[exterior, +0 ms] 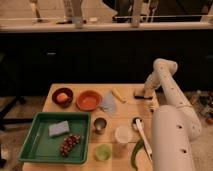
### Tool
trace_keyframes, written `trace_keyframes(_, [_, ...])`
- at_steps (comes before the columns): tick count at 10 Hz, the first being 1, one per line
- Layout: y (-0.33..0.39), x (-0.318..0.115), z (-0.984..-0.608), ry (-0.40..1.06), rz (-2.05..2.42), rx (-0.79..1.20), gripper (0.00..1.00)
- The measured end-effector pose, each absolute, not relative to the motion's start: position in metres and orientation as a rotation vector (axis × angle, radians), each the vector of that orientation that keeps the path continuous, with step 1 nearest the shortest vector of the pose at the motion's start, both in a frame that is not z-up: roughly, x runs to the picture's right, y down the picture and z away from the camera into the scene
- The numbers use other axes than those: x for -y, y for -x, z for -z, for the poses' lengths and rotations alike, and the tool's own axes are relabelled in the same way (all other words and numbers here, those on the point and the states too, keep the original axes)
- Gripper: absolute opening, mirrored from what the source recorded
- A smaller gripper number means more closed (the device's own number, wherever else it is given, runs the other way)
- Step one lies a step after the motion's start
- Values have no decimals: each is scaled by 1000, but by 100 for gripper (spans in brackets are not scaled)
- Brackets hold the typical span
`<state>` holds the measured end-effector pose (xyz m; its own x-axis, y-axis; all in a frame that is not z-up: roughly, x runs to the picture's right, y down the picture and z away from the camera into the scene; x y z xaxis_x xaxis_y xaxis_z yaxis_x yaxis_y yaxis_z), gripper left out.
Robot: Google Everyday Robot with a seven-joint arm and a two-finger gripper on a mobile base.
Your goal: Wipe table surface with eraser
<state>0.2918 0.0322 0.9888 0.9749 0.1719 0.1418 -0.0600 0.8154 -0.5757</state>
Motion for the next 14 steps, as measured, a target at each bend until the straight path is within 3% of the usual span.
trace_keyframes(6, [-269, -39, -975, 619, -74, 272, 0])
trace_keyframes(14, [-297, -29, -991, 609, -108, 190, 0])
